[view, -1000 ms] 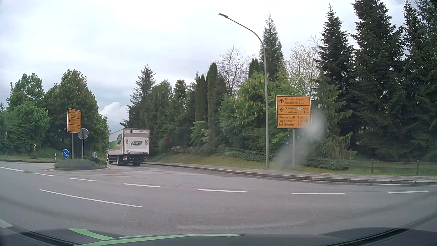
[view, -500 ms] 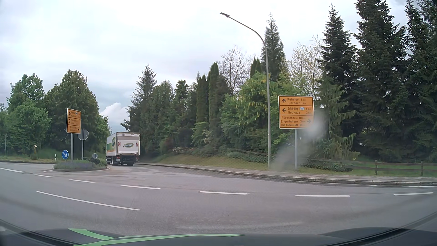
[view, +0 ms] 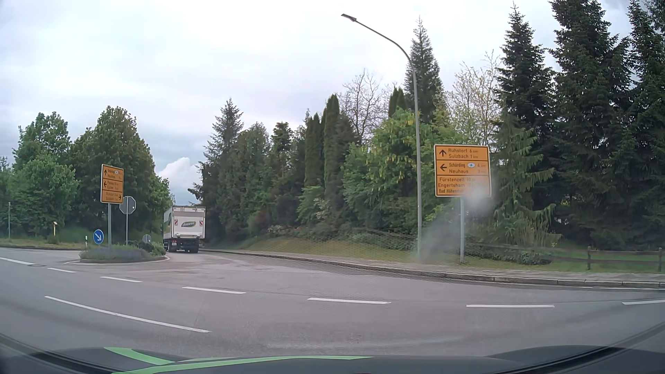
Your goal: Follow the waypoints while adhering to traffic rules and regulations
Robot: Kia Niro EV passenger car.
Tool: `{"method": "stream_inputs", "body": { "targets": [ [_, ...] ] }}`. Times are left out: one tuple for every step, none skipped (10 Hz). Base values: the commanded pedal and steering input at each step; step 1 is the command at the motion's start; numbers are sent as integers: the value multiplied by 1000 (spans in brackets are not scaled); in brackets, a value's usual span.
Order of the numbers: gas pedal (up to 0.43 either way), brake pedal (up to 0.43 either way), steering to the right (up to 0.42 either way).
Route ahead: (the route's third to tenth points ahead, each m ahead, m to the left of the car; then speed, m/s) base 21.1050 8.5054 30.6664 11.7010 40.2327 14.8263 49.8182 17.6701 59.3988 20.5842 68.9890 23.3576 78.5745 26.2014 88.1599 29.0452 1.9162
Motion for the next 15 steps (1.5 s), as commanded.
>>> {"method": "stream_inputs", "body": {
  "targets": [
    [390,0,-107],
    [409,0,-113],
    [409,0,-121],
    [421,0,-128],
    [421,0,-129],
    [421,0,-129],
    [421,0,-129],
    [421,0,-129],
    [421,0,-129],
    [421,0,-129],
    [421,0,-129],
    [421,0,-128],
    [421,0,-125],
    [409,0,-123],
    [409,0,-122]
  ]
}}
